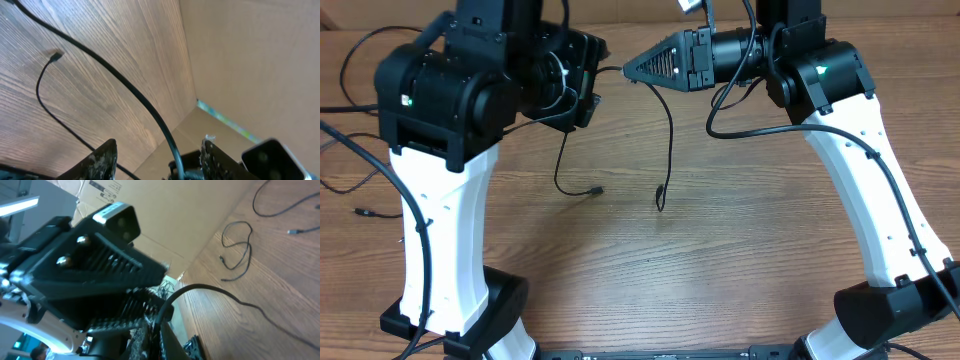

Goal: Untangle cables

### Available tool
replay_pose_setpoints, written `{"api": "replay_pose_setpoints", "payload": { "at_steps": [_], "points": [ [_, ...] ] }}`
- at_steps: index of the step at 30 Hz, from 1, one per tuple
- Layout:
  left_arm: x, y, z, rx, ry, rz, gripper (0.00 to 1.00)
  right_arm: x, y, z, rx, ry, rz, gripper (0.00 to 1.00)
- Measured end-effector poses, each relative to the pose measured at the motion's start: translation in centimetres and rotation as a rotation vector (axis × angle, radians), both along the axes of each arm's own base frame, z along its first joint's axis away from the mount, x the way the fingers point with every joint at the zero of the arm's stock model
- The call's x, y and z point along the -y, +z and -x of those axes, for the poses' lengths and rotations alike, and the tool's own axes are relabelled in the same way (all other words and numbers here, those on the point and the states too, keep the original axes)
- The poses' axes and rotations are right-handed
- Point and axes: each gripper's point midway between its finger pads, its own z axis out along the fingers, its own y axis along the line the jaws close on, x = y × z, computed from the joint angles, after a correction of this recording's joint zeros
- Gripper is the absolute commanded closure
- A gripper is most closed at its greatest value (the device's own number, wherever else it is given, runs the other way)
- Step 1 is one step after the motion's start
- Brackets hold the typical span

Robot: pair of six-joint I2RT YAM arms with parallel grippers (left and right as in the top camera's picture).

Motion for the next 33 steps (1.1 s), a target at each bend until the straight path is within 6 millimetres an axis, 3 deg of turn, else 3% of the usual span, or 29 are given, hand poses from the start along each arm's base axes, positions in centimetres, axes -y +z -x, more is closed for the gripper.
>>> {"api": "replay_pose_setpoints", "payload": {
  "at_steps": [5,15,23,33],
  "points": [
    [-0.1,0.1,-0.1,0.000,-0.002,0.013,0.47,-0.1,0.3,-0.1,-0.005,-0.002,-0.007,0.96],
    [0.9,0.6,0.2,0.000,-0.042,0.056,0.57,-1.7,0.3,1.2,-0.008,0.034,-0.005,0.96],
    [0.8,0.4,0.2,-0.006,-0.043,0.053,0.62,-1.8,0.3,1.1,-0.007,0.029,-0.002,0.96],
    [0.5,0.0,-0.3,-0.013,-0.038,0.046,0.92,-1.8,0.3,1.1,-0.006,0.028,-0.002,0.96]
  ]
}}
